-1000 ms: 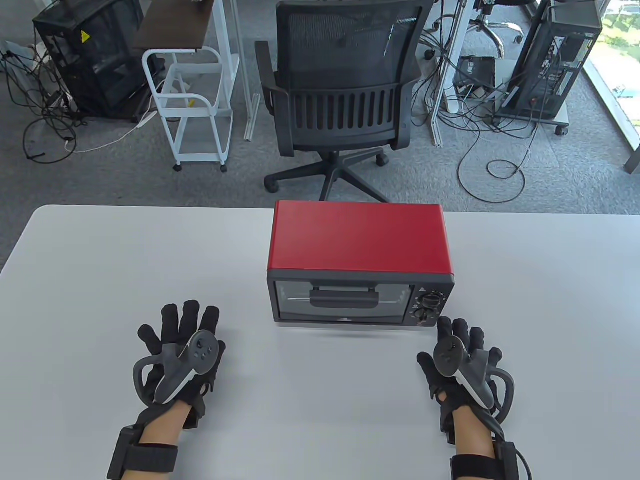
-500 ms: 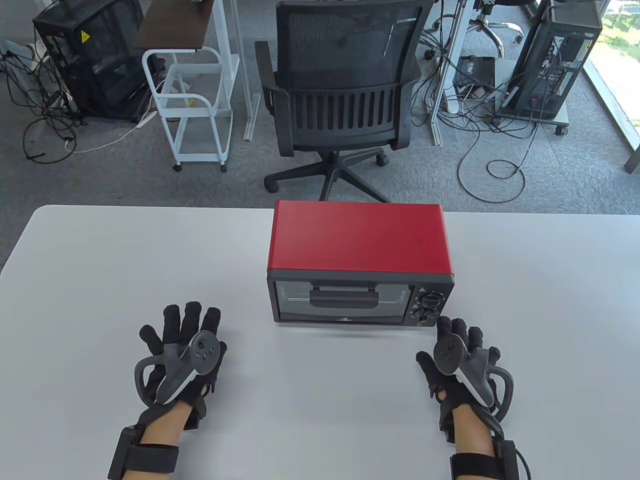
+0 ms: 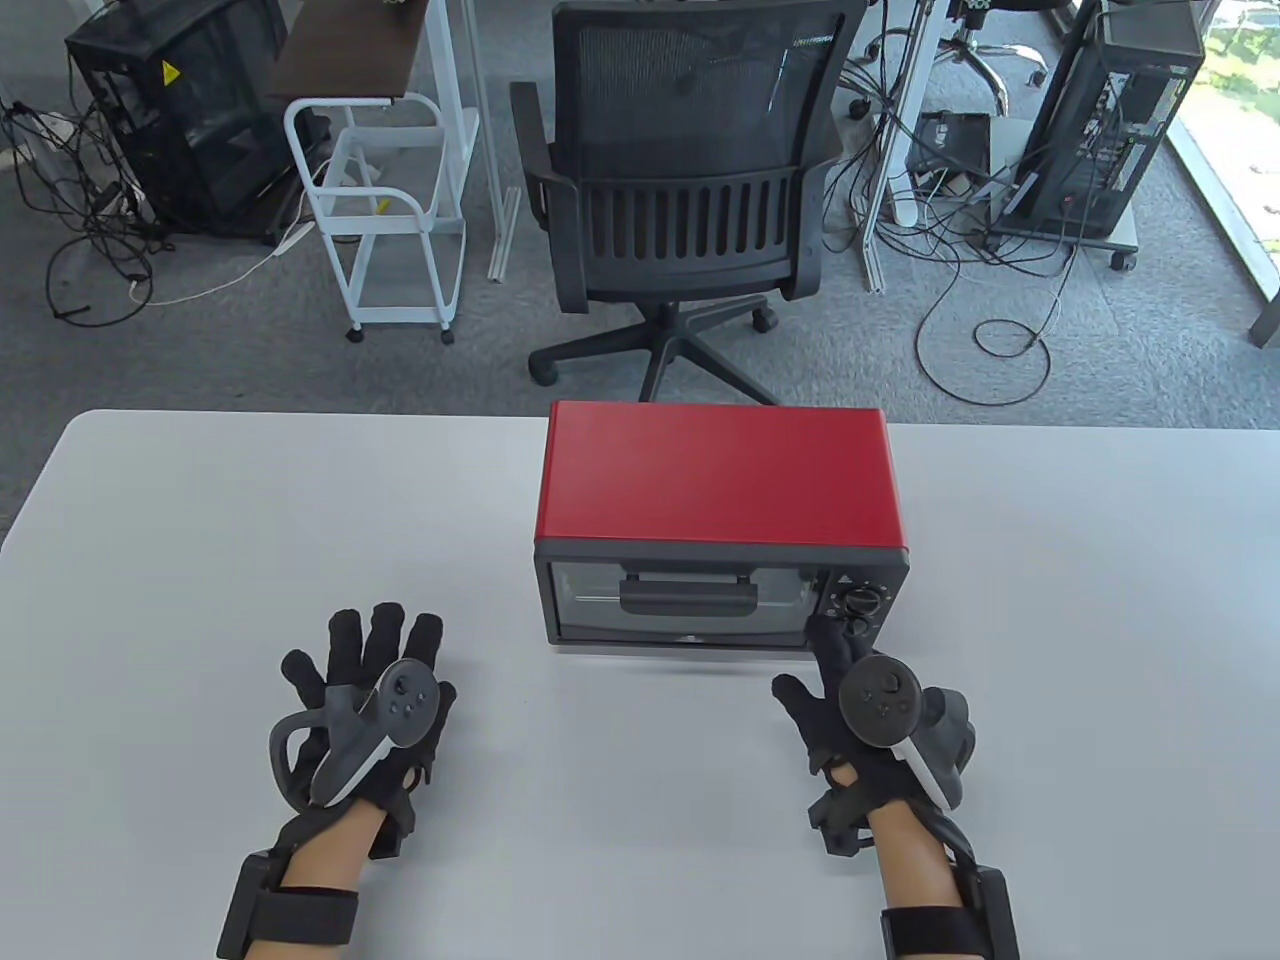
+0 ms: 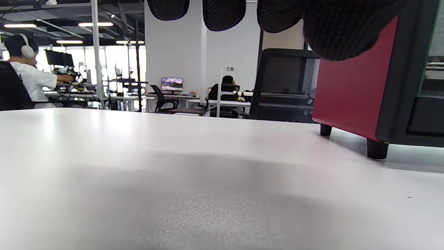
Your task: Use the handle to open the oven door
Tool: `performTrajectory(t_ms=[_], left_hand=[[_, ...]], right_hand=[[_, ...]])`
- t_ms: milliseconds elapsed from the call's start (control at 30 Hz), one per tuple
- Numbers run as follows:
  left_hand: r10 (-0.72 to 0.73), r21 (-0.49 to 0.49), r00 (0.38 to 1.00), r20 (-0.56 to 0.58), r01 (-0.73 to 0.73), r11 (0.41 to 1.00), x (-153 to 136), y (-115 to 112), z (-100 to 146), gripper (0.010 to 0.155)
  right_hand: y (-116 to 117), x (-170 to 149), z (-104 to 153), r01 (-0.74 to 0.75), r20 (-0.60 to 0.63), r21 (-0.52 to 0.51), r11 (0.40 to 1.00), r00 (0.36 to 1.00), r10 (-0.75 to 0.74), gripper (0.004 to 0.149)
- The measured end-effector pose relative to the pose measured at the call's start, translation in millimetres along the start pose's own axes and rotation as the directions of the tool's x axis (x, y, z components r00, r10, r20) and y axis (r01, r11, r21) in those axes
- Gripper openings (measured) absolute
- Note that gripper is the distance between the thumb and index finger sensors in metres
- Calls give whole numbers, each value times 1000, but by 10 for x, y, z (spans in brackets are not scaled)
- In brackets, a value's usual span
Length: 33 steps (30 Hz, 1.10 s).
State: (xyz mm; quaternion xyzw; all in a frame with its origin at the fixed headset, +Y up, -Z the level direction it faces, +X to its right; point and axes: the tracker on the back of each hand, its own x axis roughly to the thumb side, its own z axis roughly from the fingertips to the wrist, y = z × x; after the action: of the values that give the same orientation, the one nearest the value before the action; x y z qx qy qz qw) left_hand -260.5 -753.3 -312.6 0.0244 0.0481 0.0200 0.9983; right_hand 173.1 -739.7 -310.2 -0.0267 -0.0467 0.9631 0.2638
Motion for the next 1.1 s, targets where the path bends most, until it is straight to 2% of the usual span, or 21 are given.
performTrajectory(t_ms=[167, 300, 467, 633, 967, 1100], left_hand=[[15, 0, 1000, 7, -15, 1000, 18, 10, -2, 70], [18, -7, 1000, 8, -18, 1000, 13, 13, 2, 70], [35, -8, 999, 7, -35, 999, 0, 25, -3, 70], [45, -20, 999, 10, -45, 999, 7, 21, -6, 70], [58, -23, 998, 23, -57, 998, 24, 30, -7, 70], [69, -18, 997, 28, -69, 997, 29, 42, -5, 70]], right_hand=[[36, 179, -48, 157, -31, 68, 985, 987, -156, 83], [89, 256, -87, 311, -66, 99, 945, 950, -306, 77], [121, 215, -77, 489, -159, 100, 866, 867, -471, 76], [138, 101, -18, 671, -278, 91, 735, 726, -628, 75], [176, 71, 219, 585, -347, -68, 808, 745, -569, 74], [157, 52, 265, 495, -362, -116, 861, 786, -501, 70]])
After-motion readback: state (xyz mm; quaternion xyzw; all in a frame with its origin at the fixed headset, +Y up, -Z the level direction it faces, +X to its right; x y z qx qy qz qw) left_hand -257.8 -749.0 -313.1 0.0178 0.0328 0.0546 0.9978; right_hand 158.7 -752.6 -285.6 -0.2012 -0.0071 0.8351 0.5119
